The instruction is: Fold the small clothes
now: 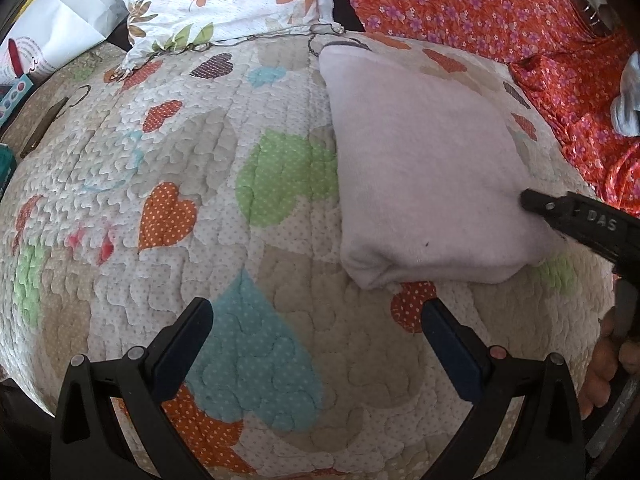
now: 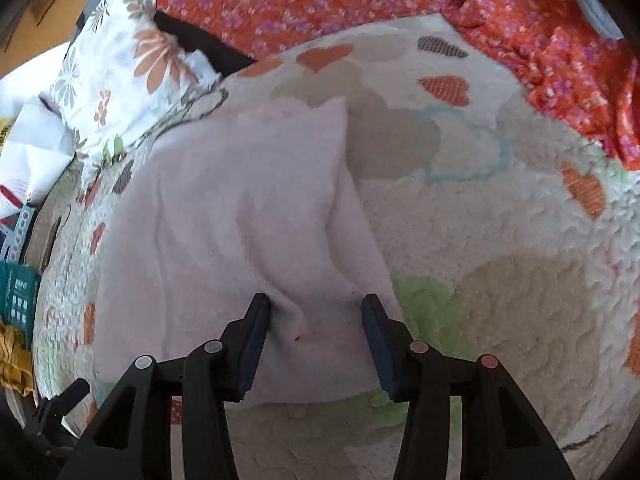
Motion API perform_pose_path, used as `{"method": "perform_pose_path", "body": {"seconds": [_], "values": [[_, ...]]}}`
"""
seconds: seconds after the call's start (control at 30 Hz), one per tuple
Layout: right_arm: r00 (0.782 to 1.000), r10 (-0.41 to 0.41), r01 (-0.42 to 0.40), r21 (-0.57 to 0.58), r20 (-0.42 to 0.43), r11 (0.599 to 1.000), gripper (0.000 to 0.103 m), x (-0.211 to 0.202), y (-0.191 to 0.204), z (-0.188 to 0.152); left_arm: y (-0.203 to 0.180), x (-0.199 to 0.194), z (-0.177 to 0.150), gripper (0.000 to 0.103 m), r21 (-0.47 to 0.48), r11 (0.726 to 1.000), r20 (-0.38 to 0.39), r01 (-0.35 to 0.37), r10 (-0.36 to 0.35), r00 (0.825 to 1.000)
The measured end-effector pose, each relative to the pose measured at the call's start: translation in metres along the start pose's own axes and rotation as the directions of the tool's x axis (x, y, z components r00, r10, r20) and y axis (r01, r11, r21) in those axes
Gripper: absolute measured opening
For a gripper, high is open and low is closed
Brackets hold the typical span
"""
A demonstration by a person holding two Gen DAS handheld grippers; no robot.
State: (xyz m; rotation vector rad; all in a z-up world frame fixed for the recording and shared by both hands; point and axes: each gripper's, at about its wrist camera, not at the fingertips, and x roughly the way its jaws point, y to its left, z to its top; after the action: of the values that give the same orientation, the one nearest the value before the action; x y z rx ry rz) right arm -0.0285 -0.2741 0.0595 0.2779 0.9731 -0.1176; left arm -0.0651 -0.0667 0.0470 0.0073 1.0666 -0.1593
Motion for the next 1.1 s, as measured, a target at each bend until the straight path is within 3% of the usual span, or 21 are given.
{"method": "perform_pose_path", "body": {"seconds": [0.07,0.17,0.23,0.33,0.6,0.8,1.1], "values": [[0.998,-0.030,0.032,-0.024,0.052,0.999,0.051,-0.009,0.003,-0.001,0.001,0.000,0.001,0.103,-0.007,1.000,-0.002,0.002,-0.002,1.000],[0.997,0.016,-0.012,-0.047,0.077,0.999,0.051,-0.016,0.009,-0.003,0.001,0.000,0.001,0.103,-0.006,1.000,-0.002,0.002,-0.002,1.000],[0.998,0.014,-0.010,-0.081,0.058,0.997,0.051,-0.012,0.016,-0.004,0.000,0.001,0.001,0.103,0.001,1.000,-0.005,0.001,-0.001,1.000],[0.999,-0.034,0.030,-0.112,-0.035,0.993,0.051,0.010,0.020,-0.009,-0.001,0.002,0.000,0.103,0.006,1.000,-0.012,0.001,-0.001,1.000],[0.997,-0.068,0.071,-0.079,0.042,0.994,0.054,-0.008,0.012,-0.010,0.000,0.002,0.001,0.103,-0.006,1.000,-0.005,0.002,-0.002,1.000],[0.997,-0.057,0.059,-0.031,0.043,0.998,0.058,-0.014,0.003,-0.009,-0.001,0.002,0.001,0.103,-0.006,1.000,-0.005,0.001,-0.001,1.000],[0.996,-0.061,0.064,-0.055,0.067,0.996,0.061,-0.020,0.010,-0.011,0.000,0.002,0.001,0.103,-0.004,1.000,0.001,-0.010,0.010,1.000]]}}
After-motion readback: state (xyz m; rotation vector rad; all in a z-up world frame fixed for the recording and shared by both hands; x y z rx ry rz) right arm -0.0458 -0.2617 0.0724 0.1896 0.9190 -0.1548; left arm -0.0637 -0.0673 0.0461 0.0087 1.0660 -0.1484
